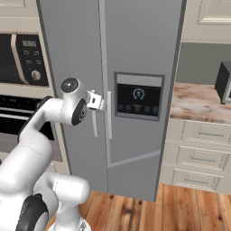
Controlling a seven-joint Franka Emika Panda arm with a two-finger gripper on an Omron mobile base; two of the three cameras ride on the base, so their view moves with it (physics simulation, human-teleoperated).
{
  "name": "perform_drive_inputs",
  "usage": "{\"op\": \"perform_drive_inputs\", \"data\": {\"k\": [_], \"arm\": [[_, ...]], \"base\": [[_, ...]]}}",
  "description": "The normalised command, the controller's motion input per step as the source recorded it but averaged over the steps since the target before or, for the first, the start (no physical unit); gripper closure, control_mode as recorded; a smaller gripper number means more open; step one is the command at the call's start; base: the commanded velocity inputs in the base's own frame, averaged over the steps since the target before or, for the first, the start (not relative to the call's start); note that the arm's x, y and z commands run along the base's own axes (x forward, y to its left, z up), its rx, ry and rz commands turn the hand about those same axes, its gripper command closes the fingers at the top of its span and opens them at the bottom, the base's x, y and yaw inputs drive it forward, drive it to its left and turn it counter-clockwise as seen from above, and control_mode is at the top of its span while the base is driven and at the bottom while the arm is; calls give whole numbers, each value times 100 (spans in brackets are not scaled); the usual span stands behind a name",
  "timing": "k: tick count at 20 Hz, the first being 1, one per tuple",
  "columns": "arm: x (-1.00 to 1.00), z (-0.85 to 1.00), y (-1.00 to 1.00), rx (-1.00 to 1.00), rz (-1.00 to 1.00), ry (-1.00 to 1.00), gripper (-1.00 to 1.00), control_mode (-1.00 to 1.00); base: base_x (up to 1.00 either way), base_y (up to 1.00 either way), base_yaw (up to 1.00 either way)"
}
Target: Move the hot dog bun to the plate on the dining table and place the condiment next to that plate. Then navigate to the fridge and take the sausage and place it on the plate as well.
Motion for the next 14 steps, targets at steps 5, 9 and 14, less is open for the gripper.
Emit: {"op": "perform_drive_inputs", "data": {"k": [5,9,14], "arm": [[56,-35,0,0,0,-5,-100,-100],[59,-33,0,0,0,-1,-100,-100],[52,-23,-2,0,0,0,-100,-100]], "base": [[0,0,0],[0,0,0],[0,0,0]]}}
